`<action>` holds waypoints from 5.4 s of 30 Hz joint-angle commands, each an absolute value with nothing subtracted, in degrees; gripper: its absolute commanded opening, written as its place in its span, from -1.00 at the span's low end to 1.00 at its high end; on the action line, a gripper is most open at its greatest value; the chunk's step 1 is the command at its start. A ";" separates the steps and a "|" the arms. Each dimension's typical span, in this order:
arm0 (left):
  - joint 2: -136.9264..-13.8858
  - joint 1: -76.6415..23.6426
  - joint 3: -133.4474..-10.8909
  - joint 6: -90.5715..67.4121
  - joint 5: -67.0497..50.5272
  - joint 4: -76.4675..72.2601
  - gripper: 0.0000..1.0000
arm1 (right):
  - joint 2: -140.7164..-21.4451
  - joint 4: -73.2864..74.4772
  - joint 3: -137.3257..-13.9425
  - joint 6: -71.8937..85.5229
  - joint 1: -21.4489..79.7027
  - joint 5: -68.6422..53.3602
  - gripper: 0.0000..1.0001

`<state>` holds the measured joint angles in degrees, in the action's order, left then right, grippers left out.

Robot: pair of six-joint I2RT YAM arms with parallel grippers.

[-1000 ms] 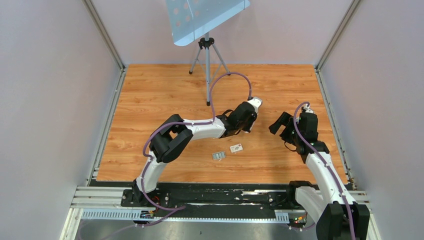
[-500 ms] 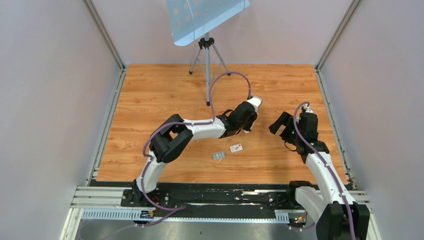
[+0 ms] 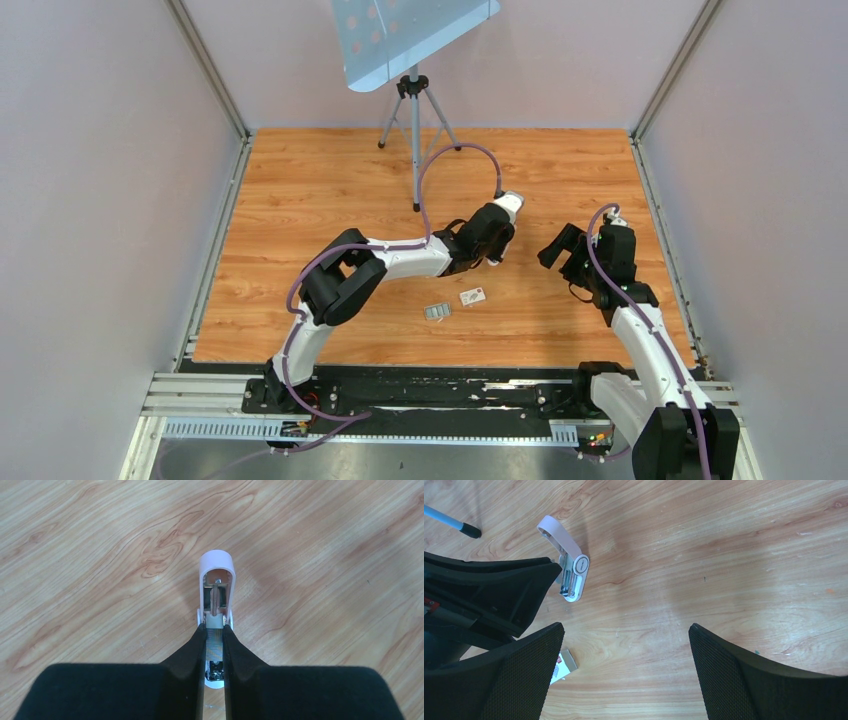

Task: Load the staples into the stapler

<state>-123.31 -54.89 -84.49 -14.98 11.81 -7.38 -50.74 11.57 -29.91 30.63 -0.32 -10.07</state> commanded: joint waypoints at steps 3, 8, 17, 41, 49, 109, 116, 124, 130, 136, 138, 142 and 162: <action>-125.43 -55.26 -83.88 -15.26 13.01 -9.13 -0.71 | -50.69 11.38 -28.67 30.28 -1.41 -10.20 1.00; -125.81 -55.26 -83.70 -15.45 13.06 -9.07 -0.71 | -50.54 11.36 -28.65 30.14 -1.32 -10.20 1.00; -125.45 -55.28 -83.07 -15.55 13.23 -9.22 -0.71 | -50.83 11.34 -28.92 30.14 -1.36 -10.27 1.00; -121.14 -55.80 -85.20 -15.64 15.24 -4.95 -0.71 | -51.85 10.54 -29.31 30.41 -1.41 -10.99 1.00; -120.35 -56.02 -84.83 -16.61 14.23 -5.30 -0.71 | -51.78 10.64 -29.28 30.42 -1.41 -11.30 1.00; -125.68 -57.20 -85.37 -15.21 18.06 -6.93 -0.71 | -49.40 11.77 -28.74 29.63 -1.56 -10.90 1.00; -125.62 -57.17 -85.26 -15.36 17.43 -6.82 -0.69 | -49.55 11.83 -28.83 29.29 -1.55 -10.81 1.00; -124.41 -57.17 -84.29 -15.85 16.40 -7.15 -0.46 | -49.77 11.85 -29.00 29.37 -1.61 -10.86 1.00; -121.92 -57.19 -84.21 -16.55 16.17 -6.92 -0.28 | -49.80 11.87 -28.92 29.59 -1.61 -11.54 1.00; -117.60 -56.93 -82.66 -17.79 16.87 -6.52 -0.25 | -50.81 9.69 -29.20 29.66 -1.66 -13.92 1.00; -115.78 -56.36 -81.41 -18.74 16.54 -6.82 -0.25 | -51.88 8.04 -29.58 29.95 -1.64 -15.82 0.98; -111.59 -54.39 -76.28 -21.42 14.03 -8.54 -0.25 | -55.43 3.34 -29.98 31.84 -1.53 -19.42 0.58; -112.78 -51.94 -65.70 -21.44 4.89 -18.63 -0.43 | -79.86 -5.37 -43.01 28.50 7.07 -25.94 -0.92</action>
